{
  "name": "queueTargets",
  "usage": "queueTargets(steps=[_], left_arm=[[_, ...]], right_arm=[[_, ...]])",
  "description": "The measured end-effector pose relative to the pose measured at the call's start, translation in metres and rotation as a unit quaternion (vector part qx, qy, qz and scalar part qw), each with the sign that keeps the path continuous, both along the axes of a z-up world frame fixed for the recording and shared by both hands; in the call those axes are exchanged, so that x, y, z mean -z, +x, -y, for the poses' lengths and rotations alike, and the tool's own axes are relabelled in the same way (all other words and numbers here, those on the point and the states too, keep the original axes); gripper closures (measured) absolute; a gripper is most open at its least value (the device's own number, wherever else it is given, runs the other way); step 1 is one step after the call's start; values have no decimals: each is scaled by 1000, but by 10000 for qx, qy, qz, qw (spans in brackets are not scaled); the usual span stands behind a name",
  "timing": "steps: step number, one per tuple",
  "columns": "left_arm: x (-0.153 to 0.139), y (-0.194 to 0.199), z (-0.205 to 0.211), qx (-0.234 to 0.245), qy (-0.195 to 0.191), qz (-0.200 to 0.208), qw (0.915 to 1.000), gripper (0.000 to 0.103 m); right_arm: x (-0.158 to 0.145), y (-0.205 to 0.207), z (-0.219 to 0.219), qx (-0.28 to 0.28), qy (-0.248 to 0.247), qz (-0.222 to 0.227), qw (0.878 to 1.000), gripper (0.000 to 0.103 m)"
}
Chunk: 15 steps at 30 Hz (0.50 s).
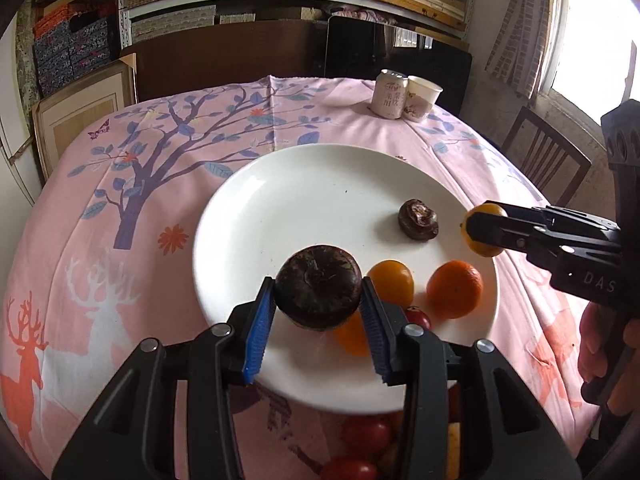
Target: Organize fruits
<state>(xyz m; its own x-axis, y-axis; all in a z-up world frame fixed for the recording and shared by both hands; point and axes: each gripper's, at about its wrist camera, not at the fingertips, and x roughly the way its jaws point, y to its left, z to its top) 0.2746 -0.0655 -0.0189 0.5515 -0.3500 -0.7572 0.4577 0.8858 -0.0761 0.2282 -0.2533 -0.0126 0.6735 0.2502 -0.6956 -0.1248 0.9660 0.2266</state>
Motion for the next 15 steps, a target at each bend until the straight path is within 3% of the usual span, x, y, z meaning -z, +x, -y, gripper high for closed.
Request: queueTargets(steps=[2,3,4,6,11,15], left_arm=[[4,5,-1,-90,-13,-111,9999,61],[2,4,-4,-97,-87,-132,9998,55],[-2,-1,-8,-102,-175,-90,9998,49],[-15,-16,-17,-194,-251,200,9993,26],[-38,-74,-38,36,-292,559,9980,23],[-34,-134,-49,405,-138,649,9970,23]], right_arm=[[5,6,-2,67,26,-74,9999,65],[4,3,-2,44,102,-76,9999,61],[2,-6,-1,1,152,15,9999,57],[-7,-27,-3,13,13,224,9997,55],[-23,-87,3,-68,30,507,9987,54],[-17,-137,12,-29,76,574,9983,48]])
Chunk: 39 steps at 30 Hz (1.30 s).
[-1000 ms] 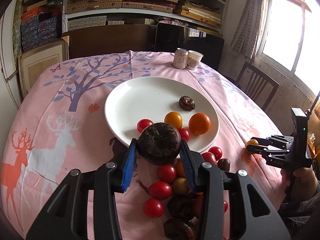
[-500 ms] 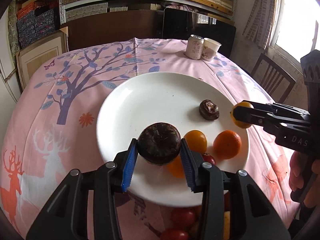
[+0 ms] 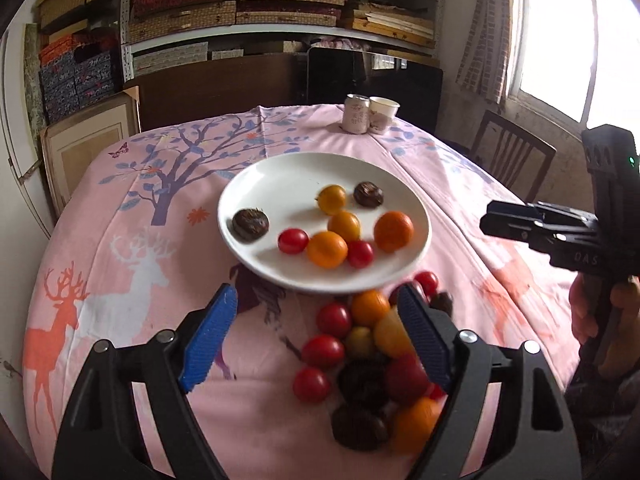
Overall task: Organize fruits
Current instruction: 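Open both tools to drop the fruits onto the plate, then grasp a small orange with the left tool while the right tool grasps a red cherry tomato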
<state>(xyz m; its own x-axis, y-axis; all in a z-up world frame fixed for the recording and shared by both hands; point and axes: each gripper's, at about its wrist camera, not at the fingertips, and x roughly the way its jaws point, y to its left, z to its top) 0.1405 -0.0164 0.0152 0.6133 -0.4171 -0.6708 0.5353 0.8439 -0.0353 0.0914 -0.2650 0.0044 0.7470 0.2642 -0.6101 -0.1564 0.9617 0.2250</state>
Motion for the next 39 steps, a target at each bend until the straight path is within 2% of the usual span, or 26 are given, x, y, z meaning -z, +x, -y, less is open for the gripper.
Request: queueTargets(steps=[5,8,9,10,13,15,19,21,23,24,26,30,32,34,37,39], left_arm=[[21,-66,1,288,258,14,9993,24],[34,-87,7,429,295,-154,9985,46],[38,-93,11,429,367,-130,9983,51],[41,-97,15,406,416,-116,9982,53],[51,-99,20,246,389,-343,9984,53],[57,-97,23,172,286,-553,9979,57],[65,-88,29,-149,187,-638,9977,57],[73,-75,28,-332,16,-959,9948,47],[77,-67,27,-469,-130,-1163,9920,43],[76,-66,29,-480,-121,-1162,9920,45],[71,-67,32,-476,-52,-1022,9936,57],[60,-71,27,-384,-197,-979,9943,58],[48,-74,18,-369,-405,-895,9945,58],[33,-77,5,-434,-585,-755,9945,58],[15,-78,-12,-636,-621,-483,9949,57],[11,-76,-21,-774,-629,-413,9942,57]], right_arm=[[31,-38,1,36,147,-249,9996,47],[43,-53,-4,18,217,-329,9992,47],[45,-57,-5,6,210,-339,9992,47],[46,-61,-7,4,183,-341,9993,47],[48,-68,-9,-8,163,-336,9993,47],[46,-74,-10,-14,145,-302,9994,47],[47,-82,-9,-46,191,-292,9994,47],[47,-86,-8,-60,213,-280,9994,47],[45,-90,-7,-67,230,-220,9995,47],[43,-92,-6,-65,227,-186,9995,47],[41,-95,-3,-38,197,-127,9997,47],[44,-95,1,-47,253,-171,9995,47],[47,-93,-5,-211,277,-250,9991,47],[48,-95,-21,-608,256,-309,9973,47],[50,-98,-60,-1463,165,-378,9884,47],[53,-98,-87,-1818,-64,-385,9826,47]])
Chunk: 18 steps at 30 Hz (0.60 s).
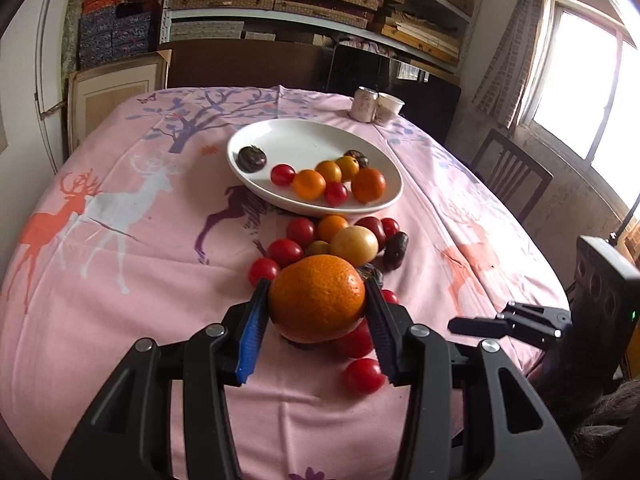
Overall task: Organize fruits
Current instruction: 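Grasp a small orange with the left tool while the right tool grasps a red cherry tomato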
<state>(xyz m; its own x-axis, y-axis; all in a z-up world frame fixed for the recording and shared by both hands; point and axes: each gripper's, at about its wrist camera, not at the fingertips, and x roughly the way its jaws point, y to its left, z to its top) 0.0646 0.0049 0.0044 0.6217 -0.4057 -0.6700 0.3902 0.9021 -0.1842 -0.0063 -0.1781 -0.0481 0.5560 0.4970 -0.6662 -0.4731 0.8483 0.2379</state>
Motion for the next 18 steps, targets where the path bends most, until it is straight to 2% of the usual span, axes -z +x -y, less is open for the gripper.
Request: queueTargets(steps=[4,6,7,10,14,18], left_arm=[[2,3,-14,-194,11,-3,9998,57],[6,2,-19,-224,31,-20,9997,57],[8,1,-22,-221,12,-55,9997,57],[13,2,-26,-235,23,-94,9997,57],[17,5,-29,-247,31,-107,9996,57],[20,10,-28,-213,12,-143,9997,57]], right_arm=[[8,12,-38,-343,-218,-211,9989,49],[11,16,-51,-392,-334,-231,9984,58],[11,18,-55,-361,-372,-206,9984,58],[11,25,-59,-235,-398,-206,9987,59],[18,33,-57,-74,-419,-432,9982,71],[13,29,-52,16,-375,-357,9987,72]])
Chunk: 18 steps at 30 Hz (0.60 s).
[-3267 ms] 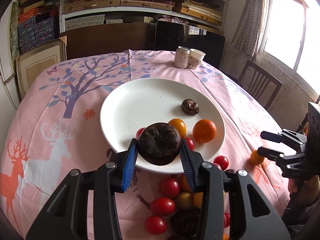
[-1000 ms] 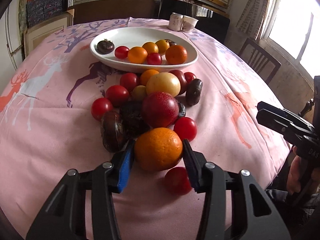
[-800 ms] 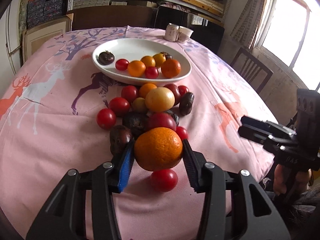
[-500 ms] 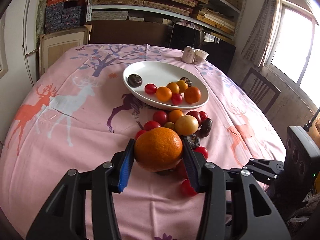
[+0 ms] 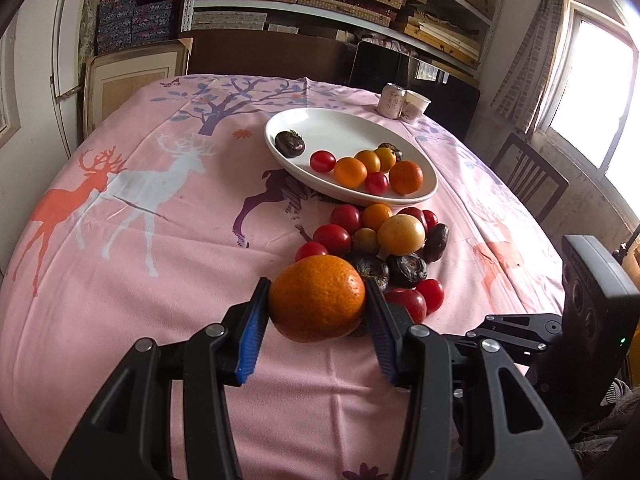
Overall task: Organize fruits
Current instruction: 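Grasp a small orange with the left tool while the right tool grasps a red cherry tomato, then release the orange on the plate with the left tool while the right tool releases the tomato there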
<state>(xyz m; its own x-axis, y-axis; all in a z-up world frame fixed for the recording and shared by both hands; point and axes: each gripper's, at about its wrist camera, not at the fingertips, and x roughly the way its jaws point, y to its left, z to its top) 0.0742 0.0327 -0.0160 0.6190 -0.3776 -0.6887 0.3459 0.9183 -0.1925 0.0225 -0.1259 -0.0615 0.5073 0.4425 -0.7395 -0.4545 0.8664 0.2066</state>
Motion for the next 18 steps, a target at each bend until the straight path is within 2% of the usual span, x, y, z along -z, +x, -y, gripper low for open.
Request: queueTargets(steps=[4,6,10,14,18], left_arm=[[-6,6,4,117,-49,46,9999,57],[-13,15,9,199,-44,84,9998,57],[-30,48,33,435,71,310,9985,57],[-37,97,63,644,63,325,9974,57],[-23,150,91,678,180,98,9975,57]], right_arm=[[-27,3,28,39,655,75,9978,72],[-47,13,48,269,782,274,9962,72],[-75,59,89,918,906,485,9905,72],[-82,115,115,1395,945,504,9844,72],[-73,165,121,1624,953,311,9816,72]])
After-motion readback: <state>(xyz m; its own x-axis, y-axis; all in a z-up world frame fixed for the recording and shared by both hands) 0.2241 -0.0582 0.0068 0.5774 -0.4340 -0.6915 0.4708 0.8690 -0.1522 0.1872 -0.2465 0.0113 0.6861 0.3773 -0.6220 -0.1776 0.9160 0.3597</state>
